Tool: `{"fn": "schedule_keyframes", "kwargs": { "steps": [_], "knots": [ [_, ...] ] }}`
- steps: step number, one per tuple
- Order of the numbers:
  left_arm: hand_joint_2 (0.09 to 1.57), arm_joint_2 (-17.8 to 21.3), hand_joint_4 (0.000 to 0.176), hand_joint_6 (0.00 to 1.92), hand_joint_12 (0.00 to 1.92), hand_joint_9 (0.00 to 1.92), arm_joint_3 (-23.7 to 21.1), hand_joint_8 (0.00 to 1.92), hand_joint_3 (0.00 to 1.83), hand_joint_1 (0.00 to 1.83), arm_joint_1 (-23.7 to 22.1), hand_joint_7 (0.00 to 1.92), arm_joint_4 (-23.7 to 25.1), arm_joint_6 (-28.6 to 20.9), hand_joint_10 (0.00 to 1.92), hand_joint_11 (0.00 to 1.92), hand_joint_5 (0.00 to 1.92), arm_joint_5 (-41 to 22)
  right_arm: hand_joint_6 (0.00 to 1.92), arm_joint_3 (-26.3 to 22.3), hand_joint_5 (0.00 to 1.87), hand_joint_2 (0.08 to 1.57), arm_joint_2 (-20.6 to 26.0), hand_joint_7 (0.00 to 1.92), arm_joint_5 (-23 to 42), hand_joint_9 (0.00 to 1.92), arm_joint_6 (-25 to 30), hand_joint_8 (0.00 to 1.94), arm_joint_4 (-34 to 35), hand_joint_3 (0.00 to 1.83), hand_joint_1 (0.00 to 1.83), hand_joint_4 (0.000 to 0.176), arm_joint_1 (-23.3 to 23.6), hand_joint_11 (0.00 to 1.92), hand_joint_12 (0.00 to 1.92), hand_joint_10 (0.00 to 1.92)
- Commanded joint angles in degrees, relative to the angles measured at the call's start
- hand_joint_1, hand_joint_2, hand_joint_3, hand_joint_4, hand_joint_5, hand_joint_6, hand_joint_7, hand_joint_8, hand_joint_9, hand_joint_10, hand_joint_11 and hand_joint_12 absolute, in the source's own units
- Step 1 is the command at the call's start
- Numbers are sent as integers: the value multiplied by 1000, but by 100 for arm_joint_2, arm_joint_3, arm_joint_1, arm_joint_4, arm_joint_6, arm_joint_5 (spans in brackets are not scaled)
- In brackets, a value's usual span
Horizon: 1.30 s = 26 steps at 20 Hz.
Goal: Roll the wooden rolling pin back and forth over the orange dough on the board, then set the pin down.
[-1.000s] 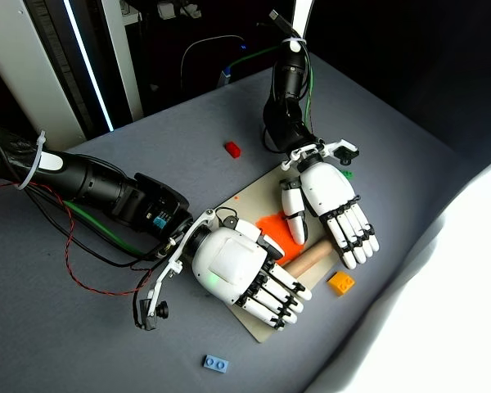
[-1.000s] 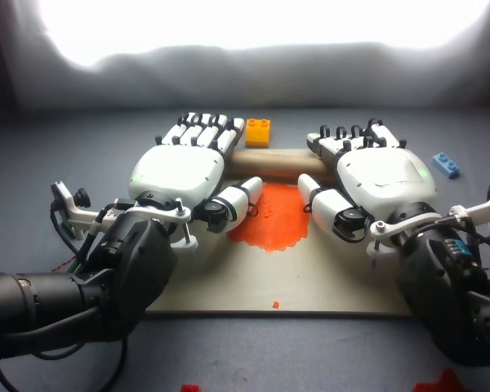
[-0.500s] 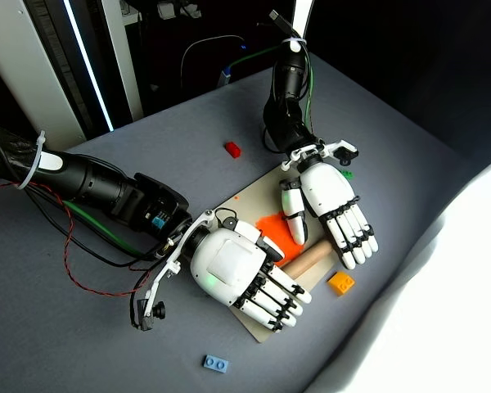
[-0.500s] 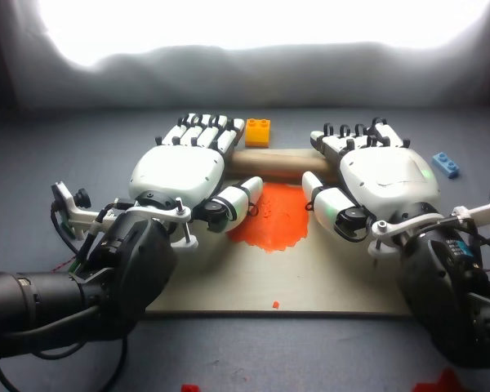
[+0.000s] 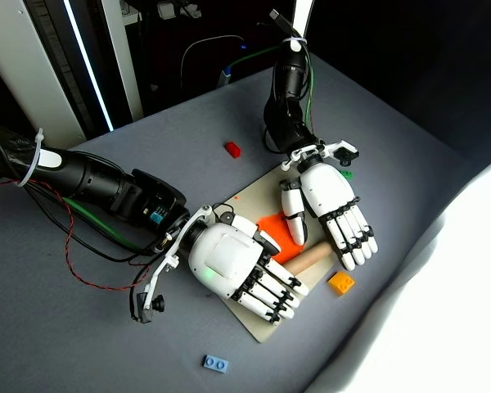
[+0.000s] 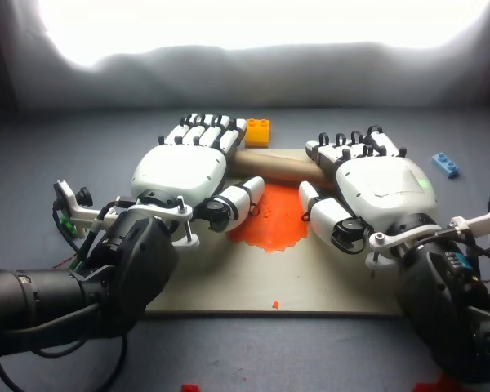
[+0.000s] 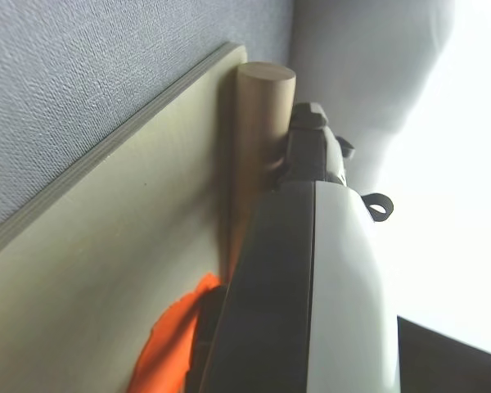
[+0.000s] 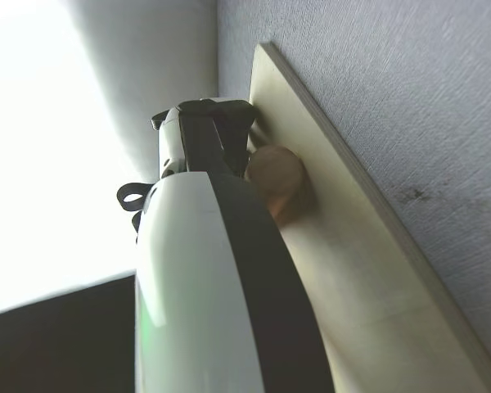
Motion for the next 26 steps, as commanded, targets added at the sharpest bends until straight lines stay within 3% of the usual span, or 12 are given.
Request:
{"fn": "schedule_keyframes", "kwargs": {
  "steps": [1, 8, 17, 24, 26],
  "knots": [
    [1510, 63, 0, 4, 482, 293, -2, 0, 5, 0, -43, 350, 203, 22, 1, 0, 264, -442, 35, -23, 403, 1571, 56, 460, 621, 404, -25, 13, -313, 162, 0, 0, -37, 0, 1140, 37],
    [1514, 172, 0, 0, 373, 232, -132, 0, 2, 0, -43, 305, 115, 164, 1, 0, 236, -353, 15, -150, 365, 1571, 141, 430, 821, 381, -42, 3, -474, 114, 0, 0, -174, 0, 1057, 25],
    [1494, 322, 0, 1, 526, 275, -406, 0, 0, 0, 3, 321, 58, 296, 5, 0, 236, -355, 7, -194, 355, 1571, 176, 423, 931, 372, -61, 2, -507, 136, 0, 0, -226, 0, 1038, 16],
    [1508, 465, 0, 1, 458, 276, -697, 4, 1, 0, 135, 328, 56, 379, 2, 0, 246, -415, 5, -261, 354, 1571, 204, 425, 990, 387, -89, 7, -515, 89, 0, 0, -287, 0, 1107, 22],
    [1512, 481, 0, 4, 534, 280, -744, 5, 2, 0, 173, 321, 60, 325, 8, 0, 249, -540, 2, -285, 342, 1571, 209, 420, 1007, 375, -100, 2, -525, 83, 0, 0, -301, 0, 1054, 16]
  ]
}}
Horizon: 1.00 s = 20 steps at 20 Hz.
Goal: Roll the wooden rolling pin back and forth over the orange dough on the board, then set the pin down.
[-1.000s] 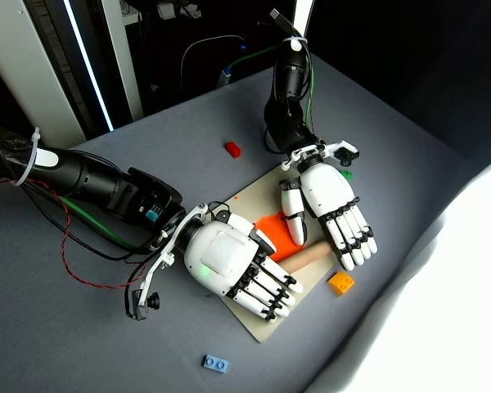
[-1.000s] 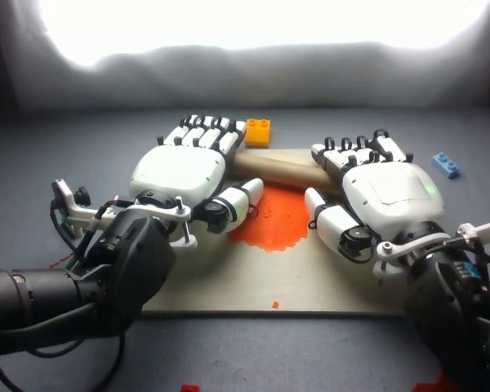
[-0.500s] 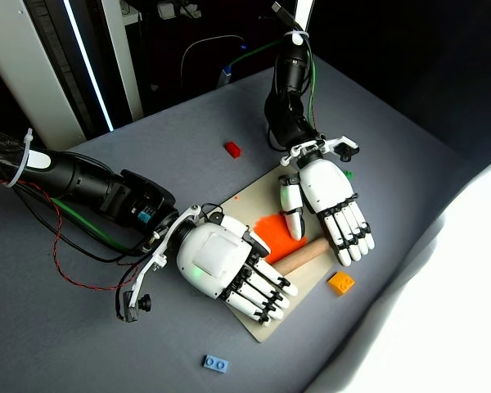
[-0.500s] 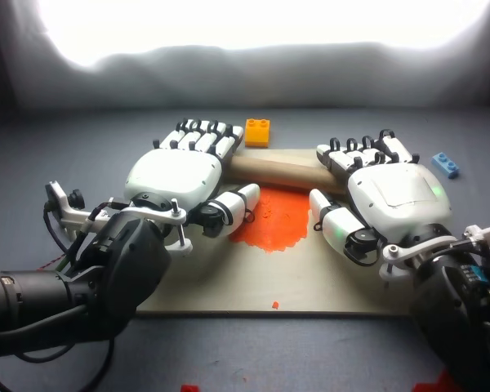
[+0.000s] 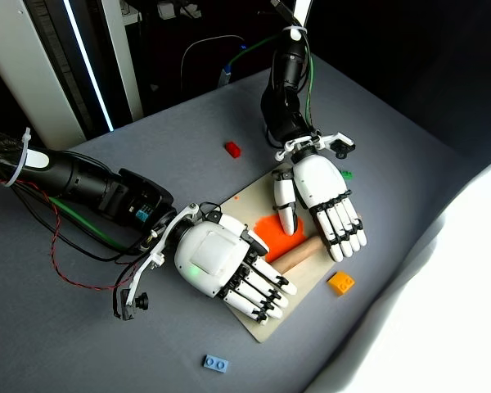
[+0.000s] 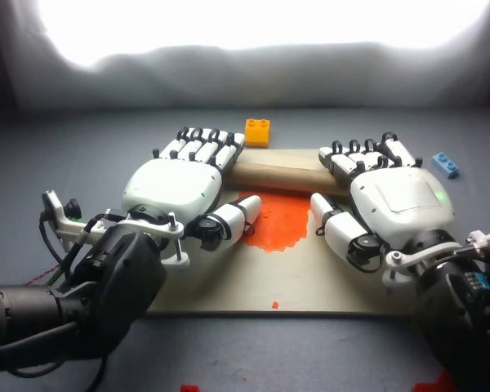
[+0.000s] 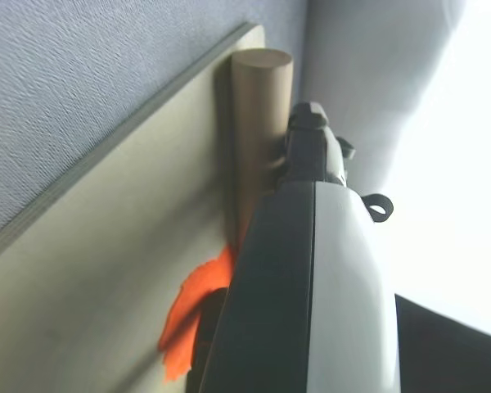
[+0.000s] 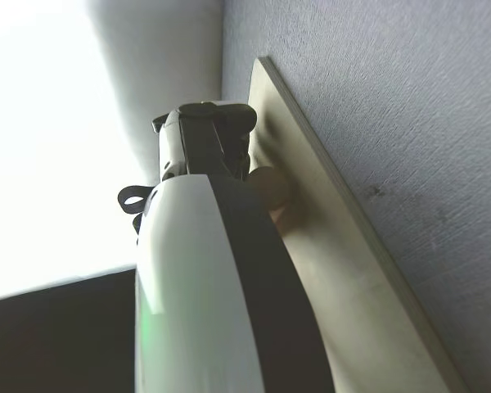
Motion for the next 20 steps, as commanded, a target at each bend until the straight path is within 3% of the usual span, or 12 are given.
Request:
{"fn": "schedule_keyframes", "kwargs": {
  "steps": [1, 3, 12, 20],
  "knots": [
    [1512, 58, 0, 3, 496, 284, -36, 6, 2, 0, 48, 332, 197, -30, 8, 0, 248, -587, 8, -6, 354, 1571, 46, 429, 590, 387, -18, 5, -291, 79, 0, 0, -11, 0, 1071, 20],
    [1512, 71, 0, 3, 449, 278, -85, 4, 1, 0, 93, 332, 200, -114, 4, 0, 249, -760, 13, -20, 366, 1571, 47, 433, 591, 391, -16, 5, -291, 84, 0, 0, -20, 0, 1093, 21],
    [1511, 102, 0, 2, 561, 314, -231, 3, 1, 0, 312, 374, 532, -387, 8, 0, 262, -1322, 5, -24, 352, 1571, -15, 416, 492, 370, -14, 2, -437, 128, 0, 0, 41, 0, 1072, 11],
    [1505, 160, 0, 4, 517, 310, -428, 1, 0, 0, 468, 371, 499, -391, 3, 0, 258, -1327, 7, -22, 359, 1571, -89, 404, 399, 364, -23, 0, -436, 120, 0, 0, 117, 0, 1063, 8]
  ]
}}
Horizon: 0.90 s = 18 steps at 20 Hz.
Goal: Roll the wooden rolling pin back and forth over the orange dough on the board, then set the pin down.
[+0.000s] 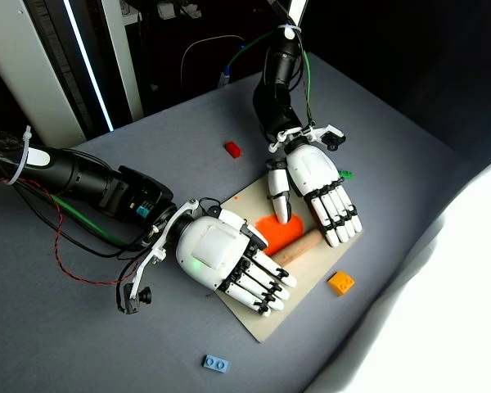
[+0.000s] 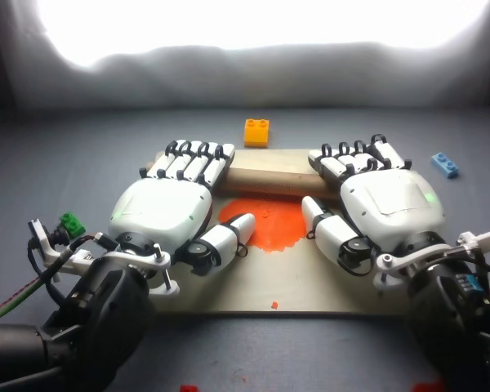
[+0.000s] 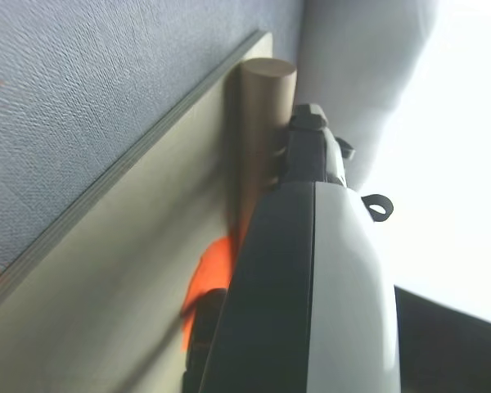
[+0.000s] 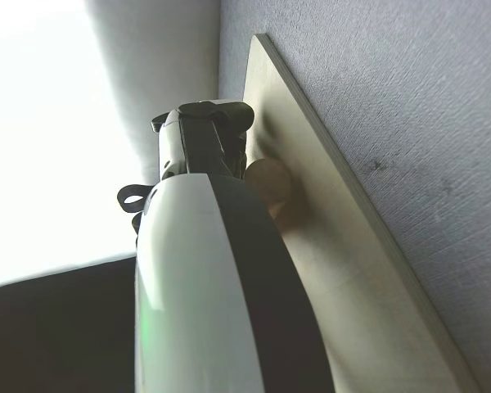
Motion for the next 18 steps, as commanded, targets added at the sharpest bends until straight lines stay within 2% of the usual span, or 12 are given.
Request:
{"fn": "schedule_keyframes", "kwargs": {
  "steps": [1, 7, 18],
  "knots": [
    [1507, 53, 0, 1, 483, 304, -29, 2, 0, 0, 11, 361, 205, -8, 1, 0, 251, -494, 8, -11, 361, 1571, -18, 409, 458, 366, -19, 2, -351, 120, 0, 0, 76, 0, 1064, 9],
    [1507, 132, 0, 3, 488, 292, -163, 1, 0, 0, 33, 351, 207, 42, 0, 0, 249, -494, 0, -66, 346, 1571, -48, 405, 538, 355, -100, 1, -351, 115, 0, 0, 35, 0, 1029, 4],
    [1506, 249, 0, 4, 510, 307, -337, 4, 0, 0, 39, 372, 209, 94, 6, 0, 252, -490, 14, -269, 383, 1571, -48, 430, 774, 378, -234, 5, -379, 113, 0, 0, -35, 0, 1088, 13]
  ]
}}
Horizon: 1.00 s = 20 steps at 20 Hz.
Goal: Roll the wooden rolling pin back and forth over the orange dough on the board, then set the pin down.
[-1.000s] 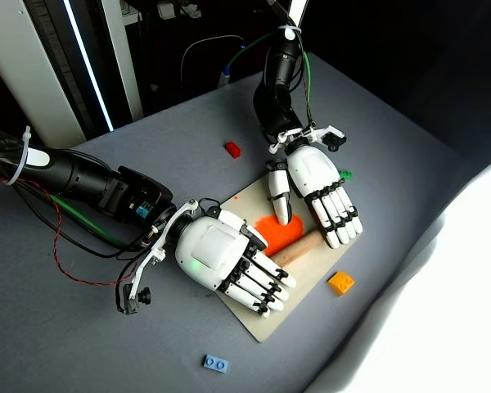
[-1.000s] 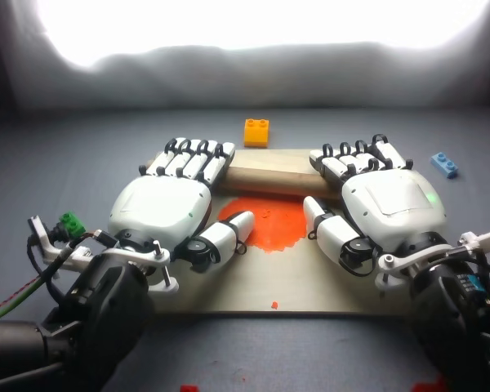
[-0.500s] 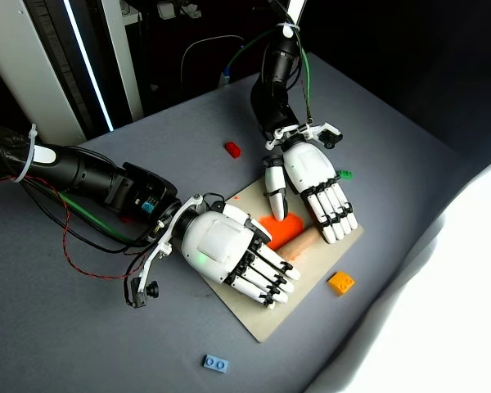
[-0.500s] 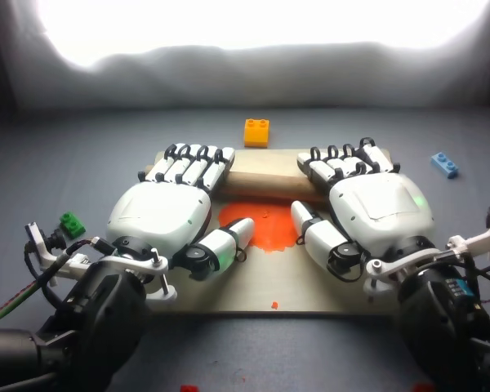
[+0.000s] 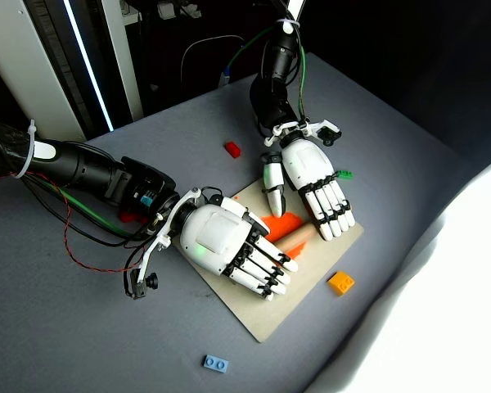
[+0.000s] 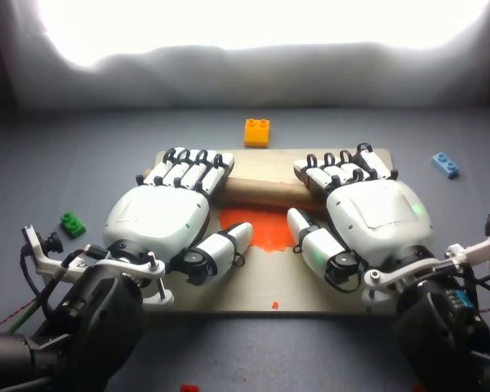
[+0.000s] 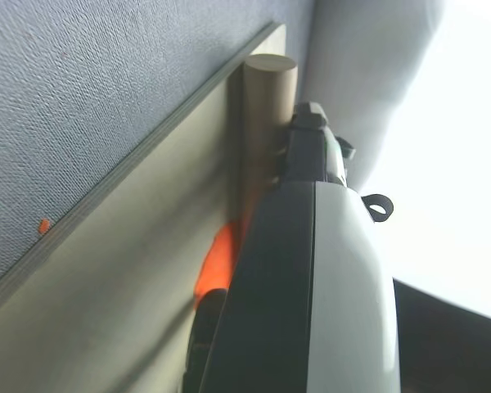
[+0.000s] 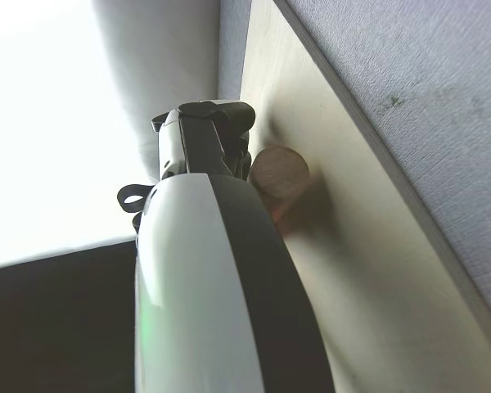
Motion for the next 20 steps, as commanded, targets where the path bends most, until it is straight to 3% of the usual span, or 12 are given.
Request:
{"fn": "schedule_keyframes", "kwargs": {
  "steps": [1, 20],
  "knots": [
    [1505, 49, 0, 2, 510, 303, -20, 1, 0, 0, -14, 365, 239, 21, 3, 0, 248, -495, 15, -22, 388, 1571, 18, 437, 593, 382, -34, 7, -344, 114, 0, 0, -2, 0, 1092, 14],
    [1507, 498, 0, 2, 483, 288, -779, 1, 1, 0, 211, 362, 258, 233, 2, 0, 251, -734, 4, -324, 370, 1571, 20, 429, 926, 373, -197, 3, -528, 114, 0, 0, -137, 0, 1060, 9]
  ]
}}
